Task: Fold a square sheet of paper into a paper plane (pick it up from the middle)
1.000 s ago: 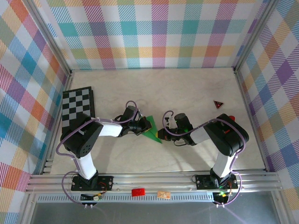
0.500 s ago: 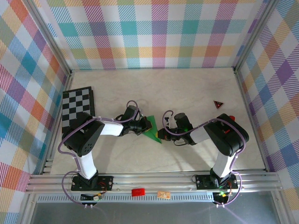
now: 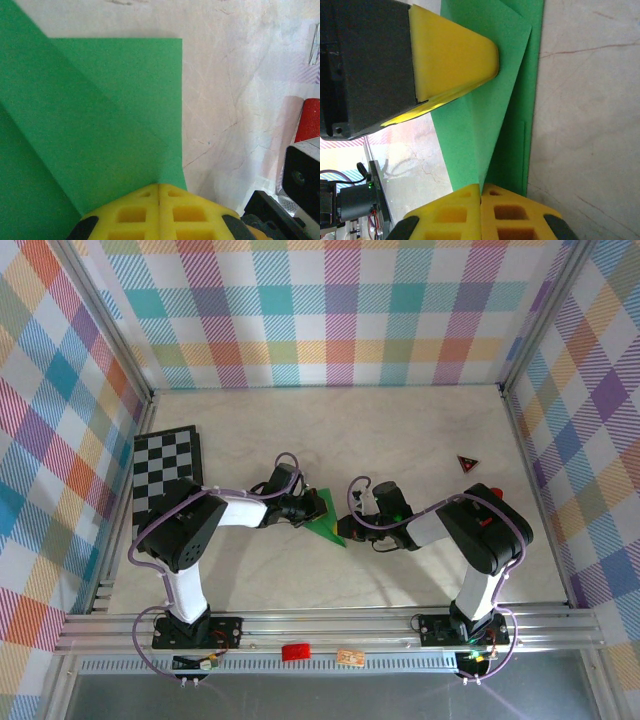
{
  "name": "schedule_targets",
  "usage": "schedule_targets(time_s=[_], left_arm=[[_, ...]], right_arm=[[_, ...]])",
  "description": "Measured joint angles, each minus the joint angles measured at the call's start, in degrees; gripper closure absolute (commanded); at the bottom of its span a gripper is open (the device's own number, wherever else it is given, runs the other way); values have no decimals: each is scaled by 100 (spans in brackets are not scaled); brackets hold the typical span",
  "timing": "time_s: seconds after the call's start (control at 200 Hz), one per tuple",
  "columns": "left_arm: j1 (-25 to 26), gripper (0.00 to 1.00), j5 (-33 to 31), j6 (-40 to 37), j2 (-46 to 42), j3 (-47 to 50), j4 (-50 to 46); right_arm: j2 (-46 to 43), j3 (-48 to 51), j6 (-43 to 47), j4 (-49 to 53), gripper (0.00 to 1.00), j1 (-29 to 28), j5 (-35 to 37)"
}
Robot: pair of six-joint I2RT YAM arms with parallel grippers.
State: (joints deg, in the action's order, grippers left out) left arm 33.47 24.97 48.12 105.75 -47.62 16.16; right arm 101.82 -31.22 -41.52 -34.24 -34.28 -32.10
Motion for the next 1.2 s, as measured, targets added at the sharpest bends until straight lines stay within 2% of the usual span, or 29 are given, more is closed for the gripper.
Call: schedule_targets(time_s=[0.375,0.675,0.925,1.2], left_arm=[[11,94,-15,-240,4,-98,-271],[15,94,-15,-280,4,-98,-273],[15,94,-15,-280,7,-101,-273],[15,94,-15,-280,7,-101,-273]], right_arm=[[-162,-125,39,455,80,-20,-42],[-588,-127,229,1558,82,-37,-11],[-588,-144,317,1751,88,-37,-15],[-577,-144,297,1742,83,-35,-101]])
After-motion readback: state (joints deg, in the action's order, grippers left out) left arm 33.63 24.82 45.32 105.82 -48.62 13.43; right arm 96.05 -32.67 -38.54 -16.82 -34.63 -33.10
